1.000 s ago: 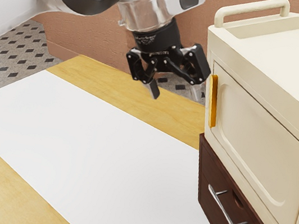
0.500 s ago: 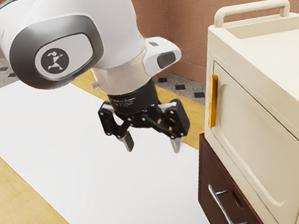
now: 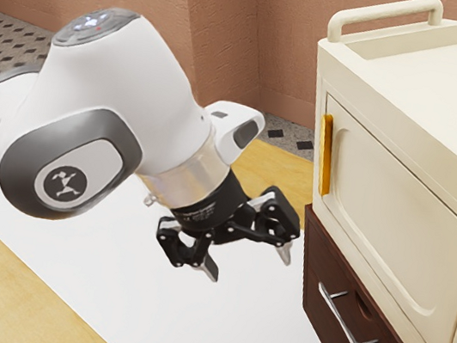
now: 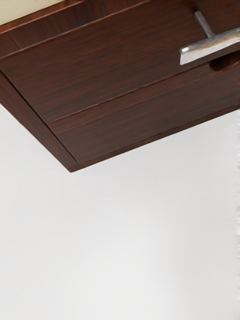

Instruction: Pull the drawer handle with one arm to open the drawer

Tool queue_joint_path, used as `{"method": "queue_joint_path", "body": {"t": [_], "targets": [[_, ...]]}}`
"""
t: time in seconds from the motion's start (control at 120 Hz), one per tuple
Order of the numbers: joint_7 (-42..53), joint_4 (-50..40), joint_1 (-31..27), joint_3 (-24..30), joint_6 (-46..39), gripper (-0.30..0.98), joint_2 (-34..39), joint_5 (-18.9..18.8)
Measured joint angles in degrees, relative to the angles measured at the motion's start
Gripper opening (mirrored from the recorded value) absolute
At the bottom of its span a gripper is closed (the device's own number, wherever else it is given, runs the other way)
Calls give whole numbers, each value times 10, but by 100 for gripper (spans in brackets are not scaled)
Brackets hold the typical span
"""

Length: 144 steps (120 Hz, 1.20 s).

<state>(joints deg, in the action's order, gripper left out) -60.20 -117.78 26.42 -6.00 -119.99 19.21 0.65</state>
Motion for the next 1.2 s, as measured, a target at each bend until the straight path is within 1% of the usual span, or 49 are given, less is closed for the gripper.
{"method": "queue_joint_path", "body": {"t": [0.133,0.283,0.4,0.6,0.817,1.2], "targets": [[-37,-2,6,0,1,69,0,3],[-78,-3,31,0,7,69,-3,2],[-112,-9,40,0,9,69,-5,1],[-161,-10,55,0,-6,69,-36,-6],[-199,-12,56,0,-39,69,-45,-10],[-244,-43,68,-1,-138,69,-49,-7]]}}
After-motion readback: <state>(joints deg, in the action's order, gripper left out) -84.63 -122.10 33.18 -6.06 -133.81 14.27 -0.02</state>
